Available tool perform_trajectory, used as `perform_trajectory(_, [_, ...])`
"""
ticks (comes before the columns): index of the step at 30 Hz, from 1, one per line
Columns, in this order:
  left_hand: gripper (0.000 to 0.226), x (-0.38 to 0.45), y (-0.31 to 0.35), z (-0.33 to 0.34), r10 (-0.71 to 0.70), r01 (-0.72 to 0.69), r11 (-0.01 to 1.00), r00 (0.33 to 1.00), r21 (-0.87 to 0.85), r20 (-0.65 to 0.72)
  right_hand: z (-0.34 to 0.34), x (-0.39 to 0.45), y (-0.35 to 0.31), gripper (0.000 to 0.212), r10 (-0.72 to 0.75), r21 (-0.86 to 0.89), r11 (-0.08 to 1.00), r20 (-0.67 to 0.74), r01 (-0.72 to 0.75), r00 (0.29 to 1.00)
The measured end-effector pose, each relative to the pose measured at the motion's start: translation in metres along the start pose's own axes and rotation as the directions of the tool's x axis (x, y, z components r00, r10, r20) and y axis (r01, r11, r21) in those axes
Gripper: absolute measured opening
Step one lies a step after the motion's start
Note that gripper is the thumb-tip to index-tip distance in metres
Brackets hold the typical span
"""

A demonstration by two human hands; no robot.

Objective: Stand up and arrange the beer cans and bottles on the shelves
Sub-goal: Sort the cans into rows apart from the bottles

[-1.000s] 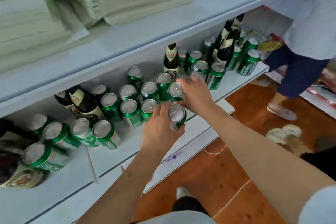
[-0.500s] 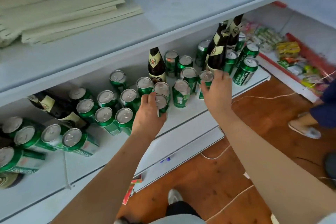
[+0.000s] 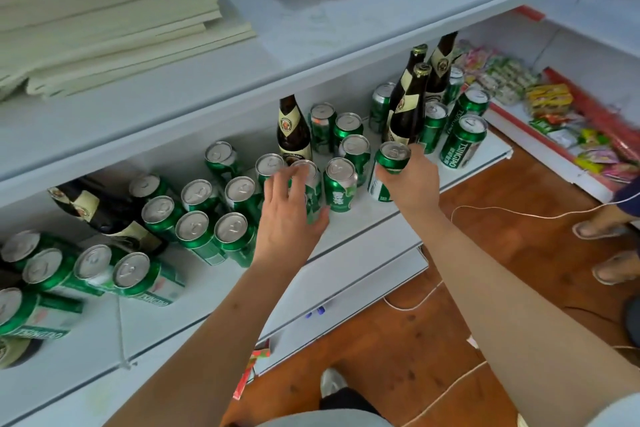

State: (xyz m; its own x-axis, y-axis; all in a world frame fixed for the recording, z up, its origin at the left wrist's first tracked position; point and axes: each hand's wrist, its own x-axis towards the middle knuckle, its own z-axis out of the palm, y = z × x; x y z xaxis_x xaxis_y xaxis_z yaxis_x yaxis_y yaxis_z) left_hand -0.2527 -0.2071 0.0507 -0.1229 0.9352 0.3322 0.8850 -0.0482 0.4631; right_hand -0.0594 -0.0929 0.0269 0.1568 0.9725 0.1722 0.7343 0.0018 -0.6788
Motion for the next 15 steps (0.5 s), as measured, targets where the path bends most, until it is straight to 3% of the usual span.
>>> perform_trajectory(3, [0.077,0.009,0.022,-0.002,-0.039,0.054,0.967,0.997,-0.249,0.063,-0.035,-0.013,-0.028,0.055,-0.166,-0.036,0.985,0.005,0.166,0.986])
perform_trajectory(6, [0.094,0.020,0.043,-0.002,-0.080,0.149,0.920,0.977,-0.361,0.200,-0.065,-0.027,-0.071,0.055,-0.253,0.057,0.967,0.132,0.247,0.958])
perform_trajectory(9, [0.062,0.026,0.039,-0.006,-0.235,0.287,0.814,0.958,-0.504,0.167,-0.069,-0.027,-0.096,0.047,-0.274,0.201,0.956,0.334,0.216,0.902])
perform_trajectory(11, [0.049,0.026,0.024,-0.012,-0.347,0.396,0.758,0.918,-0.519,0.194,-0.056,-0.007,-0.100,0.033,-0.279,0.251,0.948,0.371,0.194,0.886])
perform_trajectory(15, [0.048,0.019,-0.003,-0.026,-0.422,0.462,0.746,0.885,-0.480,0.198,-0.001,0.064,-0.090,0.053,-0.225,-0.013,0.971,0.293,0.239,0.929])
